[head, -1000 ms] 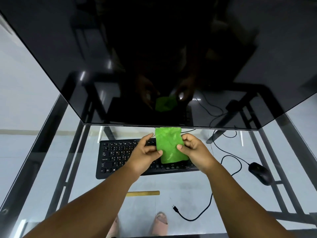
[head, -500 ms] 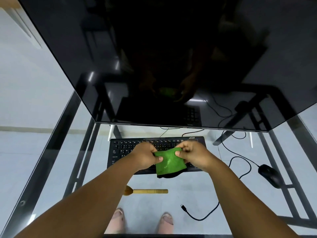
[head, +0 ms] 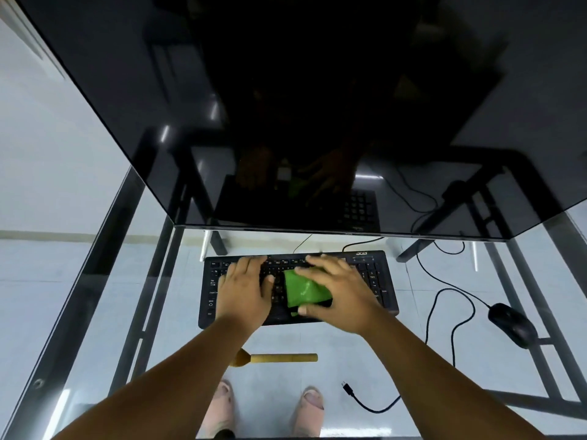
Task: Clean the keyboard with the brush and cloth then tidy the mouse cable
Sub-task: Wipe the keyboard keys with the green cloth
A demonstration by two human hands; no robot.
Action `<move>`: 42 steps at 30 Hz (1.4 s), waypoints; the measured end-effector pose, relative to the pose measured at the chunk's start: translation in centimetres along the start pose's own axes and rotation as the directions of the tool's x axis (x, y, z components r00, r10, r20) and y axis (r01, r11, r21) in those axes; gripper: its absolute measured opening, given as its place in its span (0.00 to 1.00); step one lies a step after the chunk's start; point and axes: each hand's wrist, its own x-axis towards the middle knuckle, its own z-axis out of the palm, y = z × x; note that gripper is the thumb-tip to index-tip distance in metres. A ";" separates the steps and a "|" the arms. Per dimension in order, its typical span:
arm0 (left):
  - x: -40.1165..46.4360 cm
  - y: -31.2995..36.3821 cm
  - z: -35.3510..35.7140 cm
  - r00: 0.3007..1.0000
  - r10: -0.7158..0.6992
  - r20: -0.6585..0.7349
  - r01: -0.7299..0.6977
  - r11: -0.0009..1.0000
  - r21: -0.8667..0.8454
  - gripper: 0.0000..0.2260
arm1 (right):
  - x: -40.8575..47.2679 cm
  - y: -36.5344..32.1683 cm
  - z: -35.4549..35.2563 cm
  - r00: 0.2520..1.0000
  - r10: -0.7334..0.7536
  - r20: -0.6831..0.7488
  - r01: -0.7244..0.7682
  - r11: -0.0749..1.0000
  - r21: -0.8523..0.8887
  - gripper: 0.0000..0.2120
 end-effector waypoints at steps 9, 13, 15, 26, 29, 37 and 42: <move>-1.2 -5.6 -1.6 0.991 0.003 0.132 -0.022 0.990 0.138 0.33 | 0.3 -0.2 3.1 0.988 -0.020 -0.151 -0.010 0.980 -0.196 0.30; -1.4 -6.8 -1.8 0.979 -0.004 0.203 -0.030 0.986 0.162 0.36 | 2.1 -2.6 4.1 0.934 0.179 -0.308 -0.167 0.984 0.065 0.30; -1.4 -7.0 -1.8 0.973 0.006 0.232 -0.045 0.985 0.165 0.38 | 3.6 -4.4 4.2 0.922 0.194 -0.336 -0.179 0.981 0.076 0.29; -0.9 -8.1 -3.0 0.947 0.066 0.315 -0.137 0.969 0.207 0.57 | 4.9 -5.4 4.7 0.960 0.208 -0.189 -0.244 0.950 -0.194 0.25; -0.6 -8.0 -3.3 0.945 0.072 0.320 -0.145 0.967 0.211 0.58 | 4.1 -3.5 3.7 0.908 0.337 -0.250 -0.385 0.905 -0.179 0.23; -0.1 -7.2 -3.9 0.942 0.040 0.333 -0.121 0.966 0.227 0.61 | 5.4 -3.3 3.0 0.806 0.498 -0.321 -0.536 0.844 -0.036 0.18; 0.1 -7.1 -4.0 0.946 0.048 0.321 -0.131 0.961 0.244 0.61 | 6.9 -7.7 5.0 0.930 0.269 -0.249 -0.296 0.952 -0.077 0.21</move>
